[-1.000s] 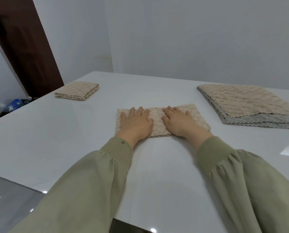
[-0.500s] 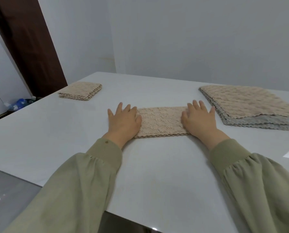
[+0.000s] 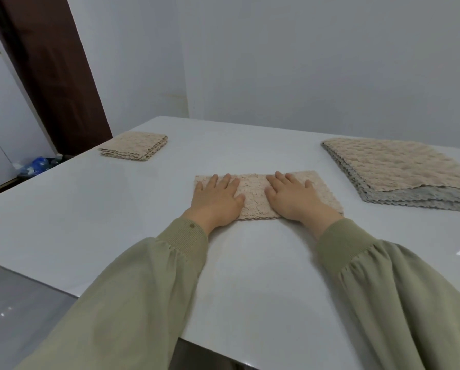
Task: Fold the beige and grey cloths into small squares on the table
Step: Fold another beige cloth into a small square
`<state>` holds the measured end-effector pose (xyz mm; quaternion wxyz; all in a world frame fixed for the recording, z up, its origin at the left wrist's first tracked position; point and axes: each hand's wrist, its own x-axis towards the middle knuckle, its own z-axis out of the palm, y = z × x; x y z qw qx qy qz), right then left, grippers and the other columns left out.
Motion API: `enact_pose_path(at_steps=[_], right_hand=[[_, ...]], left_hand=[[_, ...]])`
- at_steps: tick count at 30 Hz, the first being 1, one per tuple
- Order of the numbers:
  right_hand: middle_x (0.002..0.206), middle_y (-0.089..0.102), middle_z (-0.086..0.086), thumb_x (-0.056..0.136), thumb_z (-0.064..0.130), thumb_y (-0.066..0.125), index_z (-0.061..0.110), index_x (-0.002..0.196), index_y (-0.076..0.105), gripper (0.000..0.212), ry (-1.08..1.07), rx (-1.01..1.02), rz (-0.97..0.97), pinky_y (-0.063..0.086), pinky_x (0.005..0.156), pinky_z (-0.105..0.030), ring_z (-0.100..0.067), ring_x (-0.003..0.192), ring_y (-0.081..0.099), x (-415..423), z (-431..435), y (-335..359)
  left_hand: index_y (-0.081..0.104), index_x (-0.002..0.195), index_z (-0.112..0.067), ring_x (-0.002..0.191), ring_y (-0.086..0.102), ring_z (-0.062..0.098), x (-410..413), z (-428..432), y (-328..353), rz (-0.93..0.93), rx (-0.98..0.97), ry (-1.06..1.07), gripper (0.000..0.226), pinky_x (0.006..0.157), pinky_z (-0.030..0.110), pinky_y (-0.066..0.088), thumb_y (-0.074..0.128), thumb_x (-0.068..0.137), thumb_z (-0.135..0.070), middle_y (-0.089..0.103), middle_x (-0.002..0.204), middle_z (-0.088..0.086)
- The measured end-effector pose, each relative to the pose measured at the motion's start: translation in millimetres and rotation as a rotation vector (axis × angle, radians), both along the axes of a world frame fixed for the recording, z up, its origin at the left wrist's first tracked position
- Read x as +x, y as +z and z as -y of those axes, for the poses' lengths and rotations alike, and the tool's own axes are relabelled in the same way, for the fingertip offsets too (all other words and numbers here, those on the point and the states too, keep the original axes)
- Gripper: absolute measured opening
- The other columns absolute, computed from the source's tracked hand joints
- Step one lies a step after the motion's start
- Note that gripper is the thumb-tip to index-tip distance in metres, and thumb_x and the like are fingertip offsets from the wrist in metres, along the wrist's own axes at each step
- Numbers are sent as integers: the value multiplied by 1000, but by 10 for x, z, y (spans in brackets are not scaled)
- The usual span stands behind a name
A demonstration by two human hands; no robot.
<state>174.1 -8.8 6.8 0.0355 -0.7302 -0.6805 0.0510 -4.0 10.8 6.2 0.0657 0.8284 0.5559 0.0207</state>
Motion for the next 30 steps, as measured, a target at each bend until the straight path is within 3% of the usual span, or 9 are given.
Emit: enact_pose_path(at_steps=[4,8,11,14,25,28,30], right_hand=[[160,1,3,99,44,10,24,152,7,57,-87,-10,6,0,116,-52,-18,147,0,233,80,4],[160,3,2,99,43,12,22,152,9,57,-96,30,12,2,116,-52,-18,147,2,247,104,-21],[160,4,2,100,40,12,21,152,10,55,-103,46,13,4,115,-52,-18,147,4,246,101,-32],[160,4,2,100,38,12,22,152,10,55,-101,51,7,4,115,-52,-17,147,4,262,98,-41],[160,3,0,98,43,11,22,152,10,58,-163,65,-6,0,115,-54,-19,147,2,312,194,-46],[159,12,-5,99,37,13,15,149,20,55,-173,147,-6,2,115,-54,-22,146,7,302,300,-68],[153,27,-10,99,31,21,9,142,34,50,-184,281,-31,11,114,-53,-26,143,18,290,388,-73]], left_hand=[[5,152,-26,147,-4,18,-67,1,10,-3,-21,42,57,116,50,-3,13,100,-46,-1,160,-5],[20,149,-21,145,9,25,252,30,127,71,115,94,53,114,56,5,16,100,-41,22,156,1],[16,150,-24,146,4,25,615,54,166,134,155,-31,51,115,54,3,19,100,-35,15,158,-1],[9,151,-27,147,-3,24,707,-19,60,45,25,-78,53,116,53,-1,15,100,-40,4,160,-3],[2,151,-29,146,-7,21,-206,-116,-19,43,-35,96,56,115,51,-4,11,99,-47,-5,160,-6],[14,151,-25,147,-3,22,-377,-10,-38,117,49,122,54,116,51,-1,18,100,-41,5,160,-3],[33,145,-20,146,6,22,-450,48,-38,243,176,75,48,117,50,4,30,100,-35,23,156,1]])
